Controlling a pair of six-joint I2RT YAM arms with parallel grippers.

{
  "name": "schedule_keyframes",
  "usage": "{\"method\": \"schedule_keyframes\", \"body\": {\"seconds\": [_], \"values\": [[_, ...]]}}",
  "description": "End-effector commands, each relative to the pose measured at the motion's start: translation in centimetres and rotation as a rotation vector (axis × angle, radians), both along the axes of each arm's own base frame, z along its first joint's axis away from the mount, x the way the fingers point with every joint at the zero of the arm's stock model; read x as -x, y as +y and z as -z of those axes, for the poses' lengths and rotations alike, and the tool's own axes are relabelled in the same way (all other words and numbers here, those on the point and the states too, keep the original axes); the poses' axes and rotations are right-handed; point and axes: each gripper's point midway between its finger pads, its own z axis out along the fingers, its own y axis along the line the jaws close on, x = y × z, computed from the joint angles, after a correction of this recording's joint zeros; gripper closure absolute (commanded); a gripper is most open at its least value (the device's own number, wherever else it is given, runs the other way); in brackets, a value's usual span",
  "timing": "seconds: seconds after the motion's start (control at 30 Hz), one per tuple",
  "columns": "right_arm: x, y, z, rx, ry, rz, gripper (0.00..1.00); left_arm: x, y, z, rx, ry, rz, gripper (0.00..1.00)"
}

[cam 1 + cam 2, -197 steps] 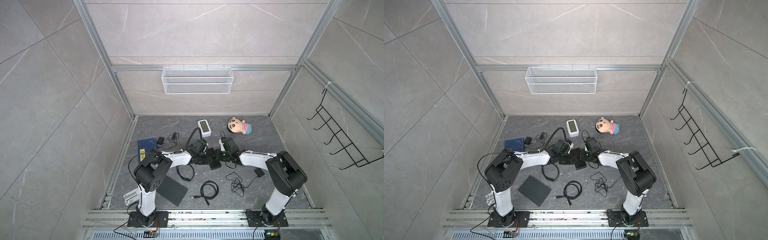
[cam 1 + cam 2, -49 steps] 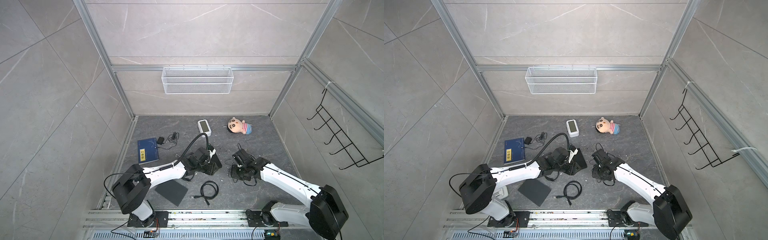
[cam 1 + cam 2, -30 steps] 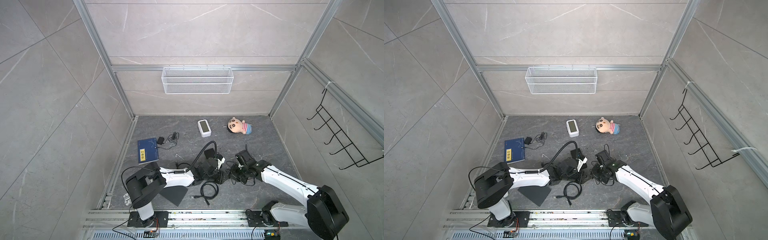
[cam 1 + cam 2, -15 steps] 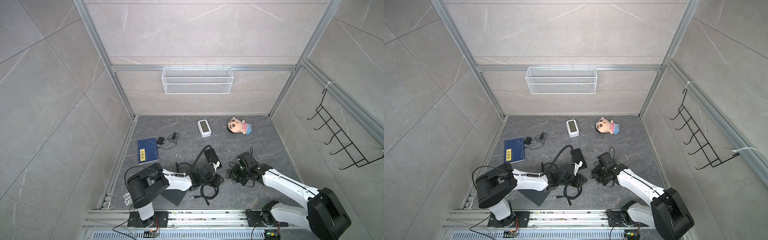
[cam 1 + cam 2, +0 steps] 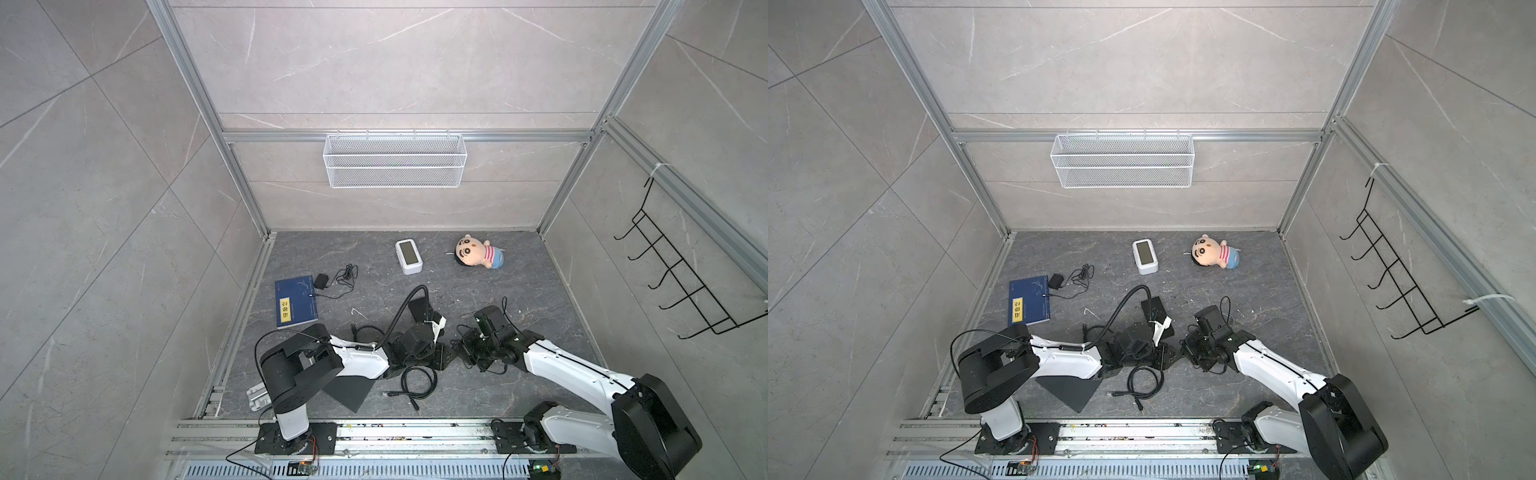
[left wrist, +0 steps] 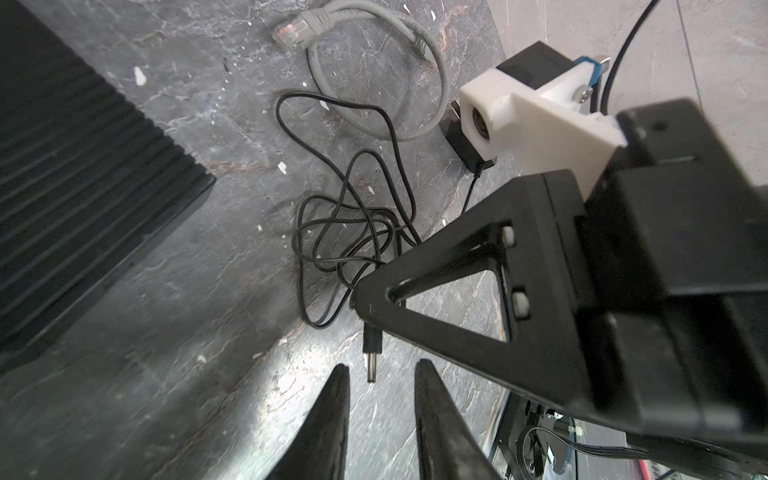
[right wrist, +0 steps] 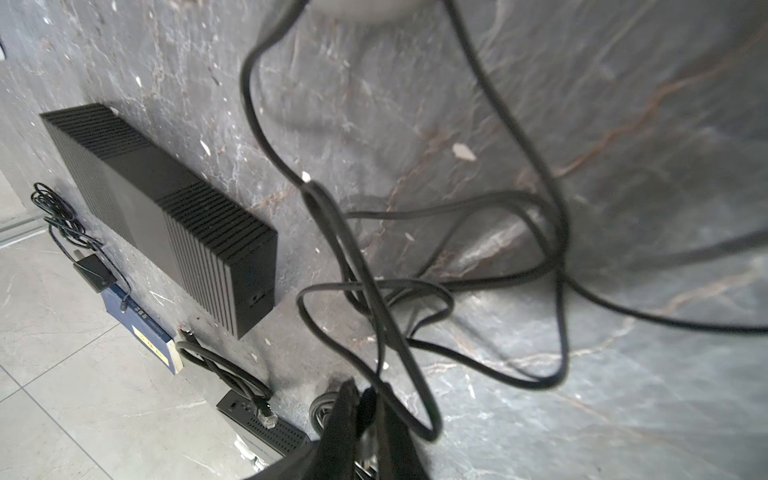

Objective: Insert the plug into the switch port

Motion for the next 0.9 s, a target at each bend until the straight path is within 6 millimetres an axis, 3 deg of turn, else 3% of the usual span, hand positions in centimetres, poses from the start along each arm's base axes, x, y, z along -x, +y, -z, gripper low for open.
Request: {"method": "schedule_keyframes", "body": {"seconds": [0.0,0.53,0.87], "values": [[0.2,0.1,0.4,-0.021,0.020,0.021,0.87,0.1,-1.5,-1.4,0.054,-0.010,0.031,0.71],[-0.1,0.5,0.4,-0.066,0.011,0.036,0.86,-0.2,-0.2,0.5,-0.004,-0.003,-0.020,0.80],[-0.5,0.7,0.0,-0.102,0.001,0.024,0.86,-0.4,0.4,0.2,-0.019,-0.030,-0.024,0.77]]}}
